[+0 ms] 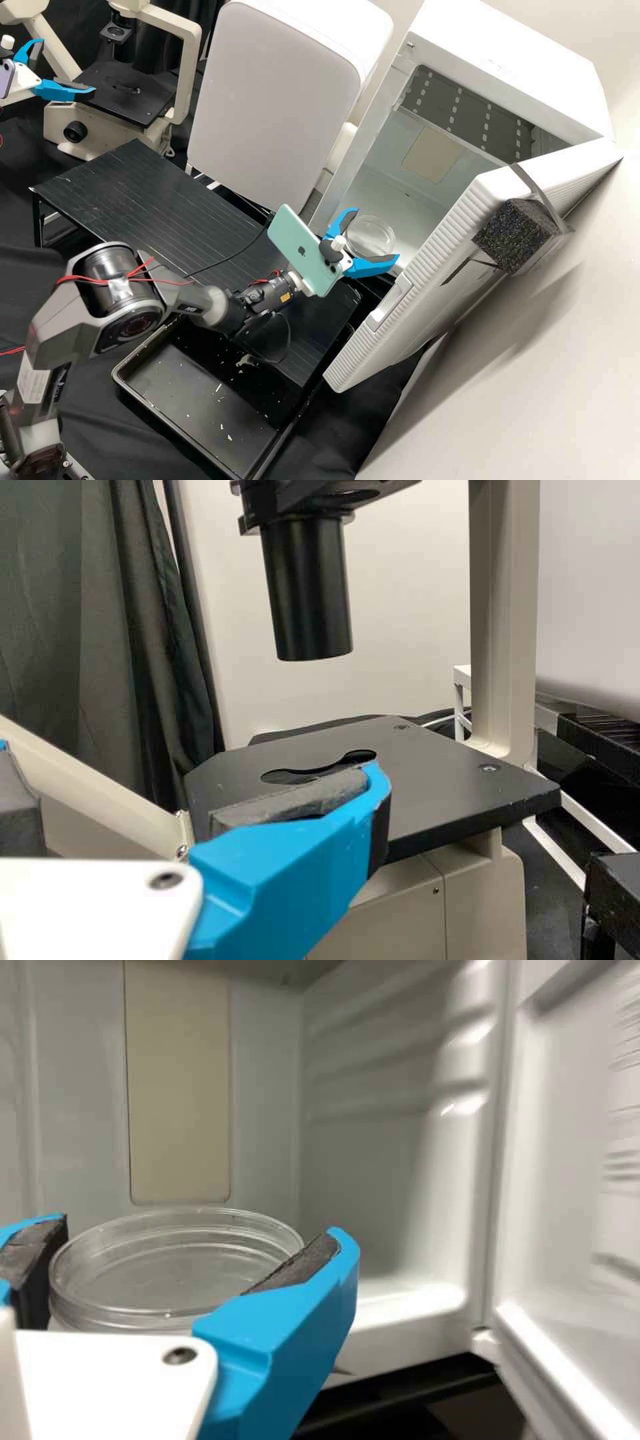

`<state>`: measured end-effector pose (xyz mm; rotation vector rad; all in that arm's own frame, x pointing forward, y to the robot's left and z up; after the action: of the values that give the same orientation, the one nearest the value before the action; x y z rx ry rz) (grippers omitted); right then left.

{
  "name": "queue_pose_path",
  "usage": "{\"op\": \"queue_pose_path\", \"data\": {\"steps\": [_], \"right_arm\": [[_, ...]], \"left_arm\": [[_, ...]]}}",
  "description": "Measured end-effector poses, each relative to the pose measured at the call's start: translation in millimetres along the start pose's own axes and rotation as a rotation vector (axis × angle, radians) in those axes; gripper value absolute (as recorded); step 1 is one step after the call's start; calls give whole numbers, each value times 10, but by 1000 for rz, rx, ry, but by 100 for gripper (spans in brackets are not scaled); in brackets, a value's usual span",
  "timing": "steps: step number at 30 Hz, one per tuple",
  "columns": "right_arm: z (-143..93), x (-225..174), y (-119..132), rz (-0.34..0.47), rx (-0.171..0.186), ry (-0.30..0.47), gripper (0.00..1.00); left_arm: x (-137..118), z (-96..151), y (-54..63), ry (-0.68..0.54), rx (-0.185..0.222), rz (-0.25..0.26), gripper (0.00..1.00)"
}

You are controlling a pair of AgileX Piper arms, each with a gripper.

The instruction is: Place the petri dish in the incubator

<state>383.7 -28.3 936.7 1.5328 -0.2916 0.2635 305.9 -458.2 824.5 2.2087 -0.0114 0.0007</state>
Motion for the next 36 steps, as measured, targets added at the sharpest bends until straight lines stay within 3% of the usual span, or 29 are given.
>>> {"op": "queue_pose_path", "data": {"steps": [6,11,22,29,30,36], "right_arm": [[76,335,-107,-34,-41,-71,0],[142,492,-109,-13,-34,-109,0],[145,678,-102,-20,-39,-114,0],[140,705,-116,-30,-62,-118,0],[140,711,-126,-32,-67,-116,100],[161,725,-190,-42,-96,-120,100]], "left_arm": [[0,0,0,0,0,0,100],[0,0,0,0,0,0,100],[0,0,0,0,0,0,100],[0,0,0,0,0,0,100],[0,0,0,0,0,0,100],[0,0,0,0,0,0,100]]}}
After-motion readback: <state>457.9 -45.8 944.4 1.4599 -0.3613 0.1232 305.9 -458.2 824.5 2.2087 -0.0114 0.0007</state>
